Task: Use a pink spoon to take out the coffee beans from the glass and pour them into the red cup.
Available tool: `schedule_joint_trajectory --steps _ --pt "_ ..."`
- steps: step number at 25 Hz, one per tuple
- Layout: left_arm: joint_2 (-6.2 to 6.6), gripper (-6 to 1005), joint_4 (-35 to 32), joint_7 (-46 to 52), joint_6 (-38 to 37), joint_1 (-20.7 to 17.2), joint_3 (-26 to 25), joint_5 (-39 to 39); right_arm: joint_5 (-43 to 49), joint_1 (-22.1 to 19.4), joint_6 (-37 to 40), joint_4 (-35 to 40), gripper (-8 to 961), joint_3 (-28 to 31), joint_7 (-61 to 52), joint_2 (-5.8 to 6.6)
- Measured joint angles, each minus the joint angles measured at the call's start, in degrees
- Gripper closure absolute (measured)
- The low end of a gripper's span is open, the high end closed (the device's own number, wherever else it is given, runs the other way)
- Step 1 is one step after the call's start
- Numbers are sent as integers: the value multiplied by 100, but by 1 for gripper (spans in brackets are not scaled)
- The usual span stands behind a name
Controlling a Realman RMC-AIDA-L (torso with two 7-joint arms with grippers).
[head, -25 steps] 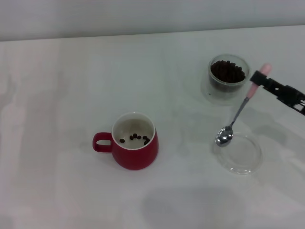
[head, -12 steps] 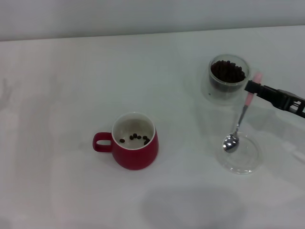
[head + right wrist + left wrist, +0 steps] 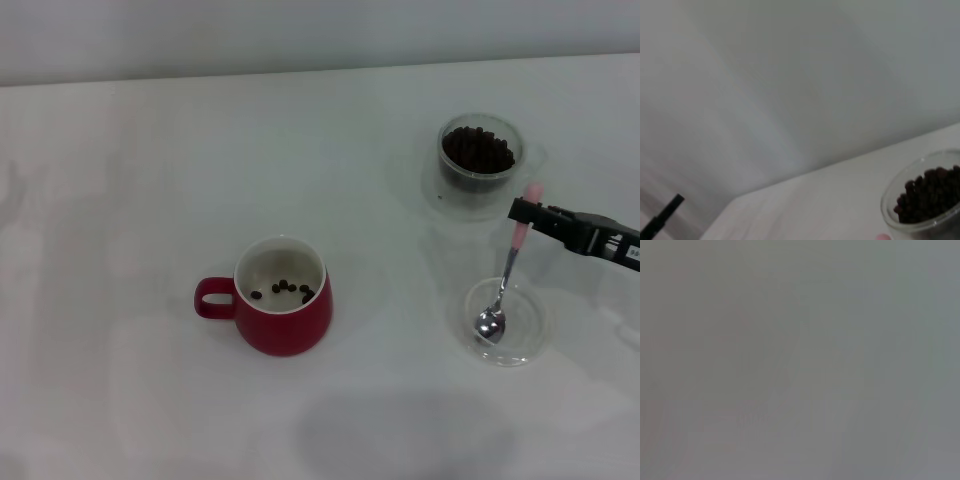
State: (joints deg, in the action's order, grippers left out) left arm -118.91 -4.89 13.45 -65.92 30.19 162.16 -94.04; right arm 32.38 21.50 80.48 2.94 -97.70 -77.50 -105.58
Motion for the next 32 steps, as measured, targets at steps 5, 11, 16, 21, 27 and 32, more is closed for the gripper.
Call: schedule_joint_trajectory --steps 5,11,16,21,27,32 --pt "0 108 -2 0 0 4 0 -13 160 83 -240 64 634 -4 -51 -41" --pt "-1 107 -3 -1 0 4 0 -61 384 265 -317 36 630 -46 -298 -28" --pt "-13 107 -4 0 -1 -60 0 -67 321 250 -807 75 627 18 -368 -104" --pt "-21 106 -3 0 -29 -85 0 -82 314 232 -885 78 623 146 -376 -120" --pt "-28 106 -3 0 -37 -89 1 -81 258 206 -836 88 584 262 -381 -102" --pt "-27 107 -3 0 -44 -92 0 -81 253 -23 -588 192 401 846 -208 -68"
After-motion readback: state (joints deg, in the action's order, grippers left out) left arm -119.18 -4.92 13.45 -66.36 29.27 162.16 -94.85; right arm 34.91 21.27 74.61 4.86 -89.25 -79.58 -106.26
